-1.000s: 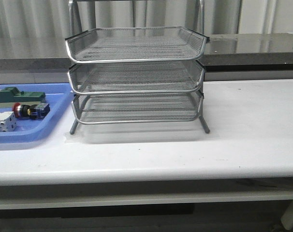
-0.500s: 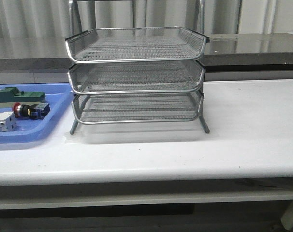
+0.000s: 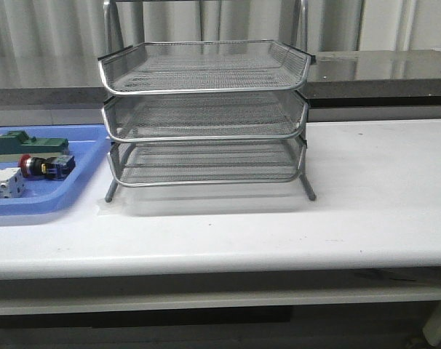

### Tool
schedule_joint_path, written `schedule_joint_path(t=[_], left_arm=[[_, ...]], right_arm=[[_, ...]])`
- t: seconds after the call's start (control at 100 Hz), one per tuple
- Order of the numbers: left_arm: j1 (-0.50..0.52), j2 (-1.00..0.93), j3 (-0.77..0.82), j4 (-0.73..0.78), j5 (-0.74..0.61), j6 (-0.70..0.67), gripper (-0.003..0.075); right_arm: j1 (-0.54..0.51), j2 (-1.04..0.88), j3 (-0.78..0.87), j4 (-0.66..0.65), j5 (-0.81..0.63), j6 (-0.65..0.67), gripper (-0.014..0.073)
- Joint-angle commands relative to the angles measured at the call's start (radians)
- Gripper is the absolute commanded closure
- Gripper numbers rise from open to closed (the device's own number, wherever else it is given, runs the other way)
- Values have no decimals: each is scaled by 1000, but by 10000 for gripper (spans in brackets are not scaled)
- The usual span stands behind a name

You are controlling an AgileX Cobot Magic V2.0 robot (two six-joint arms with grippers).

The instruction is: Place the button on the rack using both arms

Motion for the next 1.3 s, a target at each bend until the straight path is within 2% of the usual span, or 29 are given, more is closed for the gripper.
schedule_joint_path(t=[0.0,0.11,0.27,0.46,0.66,0.82,1.06,1.17,1.25,1.29], left_arm=[[0,-34,46,-2,-85,-8,741],[0,-34,46,-2,-85,-8,741],[0,-34,46,-2,-85,-8,741],[0,-34,46,-2,-85,-8,741],[0,-34,46,-2,-85,-8,741],[0,-34,46,-2,-85,-8,741],[0,-34,46,-2,-85,-8,741],[0,-34,46,-2,-85,-8,741],[0,-34,46,-2,-85,-8,741],[0,-34,46,-2,-85,-8,741]], right_arm=[[-5,-15,-42,5,-92,-5,650],[-5,-3,-110,5,-43,-5,650],[-5,95,-266,5,106,-5,650],[-5,337,-496,15,360,-5,650],[-5,609,-725,85,577,-5,650],[-5,777,-805,128,595,-5,650],[-5,943,-808,243,553,-5,642],[-5,999,-808,358,510,-5,550],[-5,1028,-808,454,482,-11,414],[-5,1041,-808,495,468,-17,314]])
